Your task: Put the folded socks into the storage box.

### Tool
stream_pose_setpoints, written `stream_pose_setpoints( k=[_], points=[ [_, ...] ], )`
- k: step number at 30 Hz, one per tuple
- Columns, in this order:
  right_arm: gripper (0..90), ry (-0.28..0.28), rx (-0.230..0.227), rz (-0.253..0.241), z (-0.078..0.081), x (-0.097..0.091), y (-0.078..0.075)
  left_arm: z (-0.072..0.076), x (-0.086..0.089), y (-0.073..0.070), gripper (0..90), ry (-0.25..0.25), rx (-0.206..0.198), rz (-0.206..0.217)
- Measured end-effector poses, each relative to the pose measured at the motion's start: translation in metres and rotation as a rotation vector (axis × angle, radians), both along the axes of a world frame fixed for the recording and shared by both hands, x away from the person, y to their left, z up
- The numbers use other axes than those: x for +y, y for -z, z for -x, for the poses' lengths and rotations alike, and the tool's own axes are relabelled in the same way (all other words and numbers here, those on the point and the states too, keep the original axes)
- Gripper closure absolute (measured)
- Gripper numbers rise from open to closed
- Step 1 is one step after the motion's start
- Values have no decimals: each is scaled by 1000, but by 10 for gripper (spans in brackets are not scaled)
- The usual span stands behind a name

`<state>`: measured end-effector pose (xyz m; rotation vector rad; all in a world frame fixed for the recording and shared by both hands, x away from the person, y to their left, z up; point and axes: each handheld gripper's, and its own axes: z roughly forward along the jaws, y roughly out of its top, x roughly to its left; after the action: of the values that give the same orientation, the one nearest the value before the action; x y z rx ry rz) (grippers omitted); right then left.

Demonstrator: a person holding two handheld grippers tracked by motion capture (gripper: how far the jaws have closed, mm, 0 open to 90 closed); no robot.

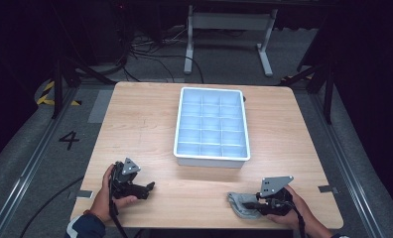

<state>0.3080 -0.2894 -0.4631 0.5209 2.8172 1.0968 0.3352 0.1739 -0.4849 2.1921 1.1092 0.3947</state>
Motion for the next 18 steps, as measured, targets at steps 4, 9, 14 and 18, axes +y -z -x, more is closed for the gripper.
stream_pose_setpoints(
  k=[4,9,14,18],
  points=[
    [743,13,-4,1,-2,-4,-1,0,0,0,7,-1,0,0],
    [746,40,-27,7,-6,-10,-2,1,4,-1,11,19,-11,-16],
    [748,65,-43,1,-8,-19,-5,1,4,-1,10,17,-6,-13],
    [749,89,-48,-12,-8,-26,-8,1,4,-1,9,17,-11,-16]
  ],
)
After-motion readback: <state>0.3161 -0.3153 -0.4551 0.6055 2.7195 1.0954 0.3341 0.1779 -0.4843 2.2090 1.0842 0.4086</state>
